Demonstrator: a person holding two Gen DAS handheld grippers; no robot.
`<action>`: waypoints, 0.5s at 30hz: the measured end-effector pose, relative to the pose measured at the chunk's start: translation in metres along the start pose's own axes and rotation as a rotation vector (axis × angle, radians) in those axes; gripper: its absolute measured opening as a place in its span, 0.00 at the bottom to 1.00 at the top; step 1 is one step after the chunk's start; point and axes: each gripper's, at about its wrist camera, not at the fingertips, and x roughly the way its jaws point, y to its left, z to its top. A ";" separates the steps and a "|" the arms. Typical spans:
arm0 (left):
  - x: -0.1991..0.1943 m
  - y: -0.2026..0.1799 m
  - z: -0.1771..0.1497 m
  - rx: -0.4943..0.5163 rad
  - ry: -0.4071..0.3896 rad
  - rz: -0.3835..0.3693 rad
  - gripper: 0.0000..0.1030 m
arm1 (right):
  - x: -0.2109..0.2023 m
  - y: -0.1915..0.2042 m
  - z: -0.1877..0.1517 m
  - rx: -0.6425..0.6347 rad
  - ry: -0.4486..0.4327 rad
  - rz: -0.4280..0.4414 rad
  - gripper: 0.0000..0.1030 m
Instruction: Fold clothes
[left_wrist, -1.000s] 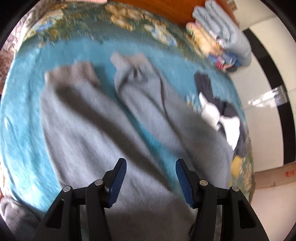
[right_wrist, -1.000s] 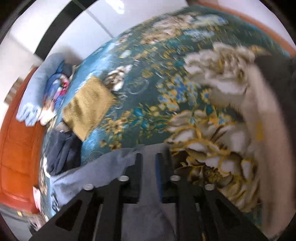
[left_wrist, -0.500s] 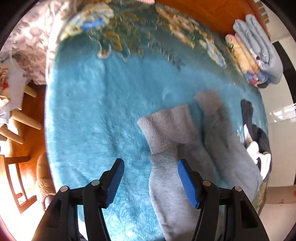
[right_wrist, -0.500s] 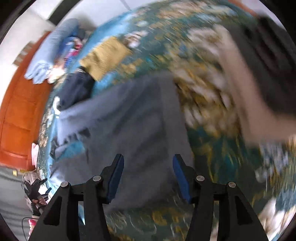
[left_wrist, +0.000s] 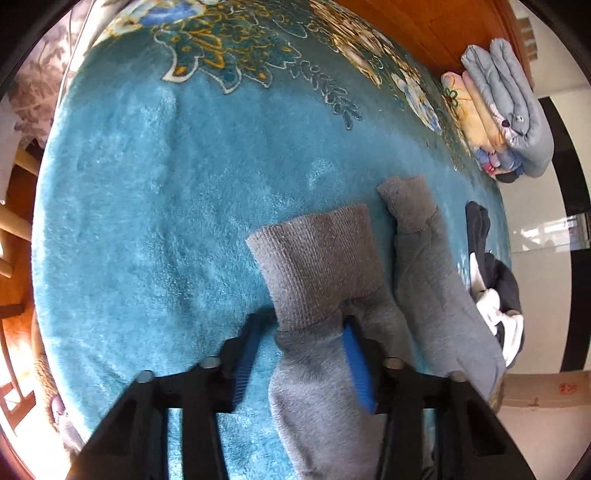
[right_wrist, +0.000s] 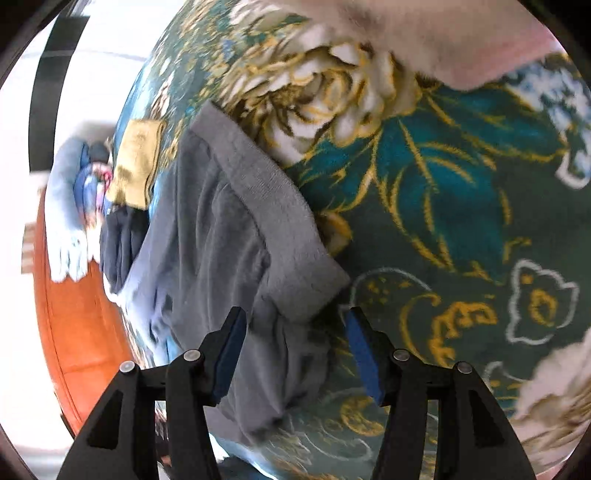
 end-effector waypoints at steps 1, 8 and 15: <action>0.002 -0.003 0.000 0.003 0.002 0.000 0.24 | 0.003 0.000 0.001 0.019 -0.006 -0.005 0.55; -0.030 -0.034 0.007 0.090 -0.107 0.010 0.07 | -0.025 0.032 -0.008 -0.126 -0.016 -0.169 0.16; -0.061 -0.041 0.001 0.262 -0.170 0.067 0.07 | -0.101 0.036 -0.038 -0.274 -0.102 -0.172 0.15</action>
